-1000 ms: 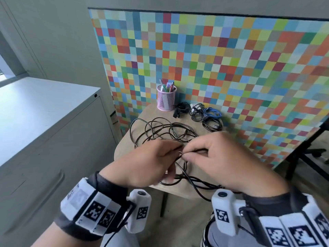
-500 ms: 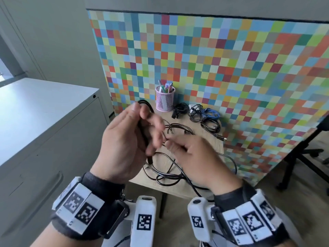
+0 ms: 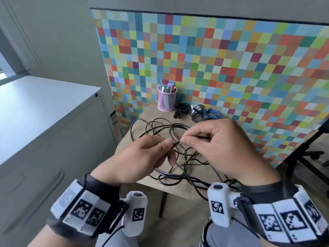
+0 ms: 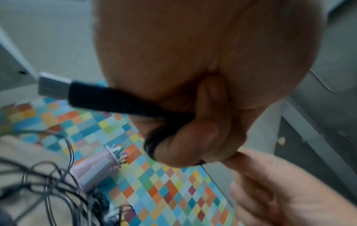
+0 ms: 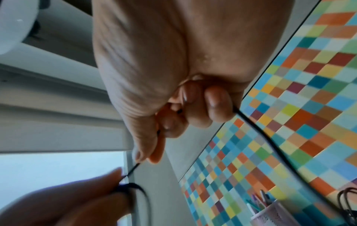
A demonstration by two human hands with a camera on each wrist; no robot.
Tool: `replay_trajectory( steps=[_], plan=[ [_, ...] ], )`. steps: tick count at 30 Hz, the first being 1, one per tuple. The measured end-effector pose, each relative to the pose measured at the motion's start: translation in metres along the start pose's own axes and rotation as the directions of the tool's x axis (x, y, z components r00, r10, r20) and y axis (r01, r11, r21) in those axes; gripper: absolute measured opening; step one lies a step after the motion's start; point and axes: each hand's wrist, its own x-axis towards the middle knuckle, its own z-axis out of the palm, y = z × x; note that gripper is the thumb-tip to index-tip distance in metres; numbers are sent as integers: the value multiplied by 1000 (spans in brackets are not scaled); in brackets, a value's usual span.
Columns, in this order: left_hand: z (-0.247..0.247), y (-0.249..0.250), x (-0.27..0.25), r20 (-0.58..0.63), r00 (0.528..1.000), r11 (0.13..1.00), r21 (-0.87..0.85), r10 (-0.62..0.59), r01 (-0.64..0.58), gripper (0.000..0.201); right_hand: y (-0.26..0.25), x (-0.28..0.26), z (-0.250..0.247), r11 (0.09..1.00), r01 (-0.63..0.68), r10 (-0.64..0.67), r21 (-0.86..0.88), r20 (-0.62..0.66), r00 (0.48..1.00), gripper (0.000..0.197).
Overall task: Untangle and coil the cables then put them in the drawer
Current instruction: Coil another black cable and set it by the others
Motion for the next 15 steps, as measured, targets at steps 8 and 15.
replay_trajectory(
  steps=[8, 15],
  plan=[
    [0, 15, -1, -197, 953, 668, -681, 228, -300, 30, 28, 5, 21, 986, -63, 71, 152, -46, 996, 24],
    [10, 8, 14, -396, 876, 848, -330, 275, -415, 30, -1, -8, 60, 967, 5, 58, -255, 239, 969, 27]
  ],
)
